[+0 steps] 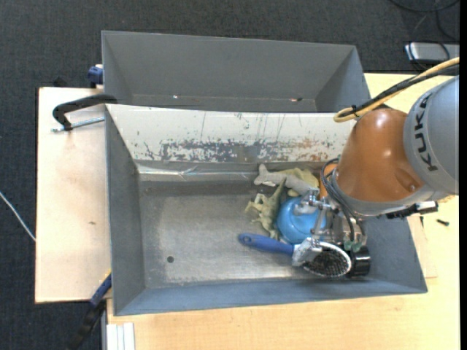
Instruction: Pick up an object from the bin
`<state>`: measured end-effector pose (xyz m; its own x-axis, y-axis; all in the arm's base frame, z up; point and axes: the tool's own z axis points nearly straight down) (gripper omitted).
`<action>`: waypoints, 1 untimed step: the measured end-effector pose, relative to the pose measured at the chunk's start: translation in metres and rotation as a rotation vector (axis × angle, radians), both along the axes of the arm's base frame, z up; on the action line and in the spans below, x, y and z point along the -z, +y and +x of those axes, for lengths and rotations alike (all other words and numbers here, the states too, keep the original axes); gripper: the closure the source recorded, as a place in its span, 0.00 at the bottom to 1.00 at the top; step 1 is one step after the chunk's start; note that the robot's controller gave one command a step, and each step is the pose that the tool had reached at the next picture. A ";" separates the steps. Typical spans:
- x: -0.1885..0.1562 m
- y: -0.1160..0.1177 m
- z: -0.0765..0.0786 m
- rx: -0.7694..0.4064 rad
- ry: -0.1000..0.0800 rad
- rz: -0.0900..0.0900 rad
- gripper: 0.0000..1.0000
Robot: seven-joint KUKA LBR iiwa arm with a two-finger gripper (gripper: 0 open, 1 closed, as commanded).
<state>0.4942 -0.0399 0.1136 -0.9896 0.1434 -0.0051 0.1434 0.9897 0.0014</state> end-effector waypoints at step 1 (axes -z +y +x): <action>0.019 0.003 0.006 0.245 -0.013 0.005 0.00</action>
Offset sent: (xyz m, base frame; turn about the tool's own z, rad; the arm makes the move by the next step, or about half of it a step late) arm 0.0002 0.0018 -0.0436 0.3144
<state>0.4997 -0.0368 0.0950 -0.9250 0.3797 -0.0166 0.3796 0.9251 0.0102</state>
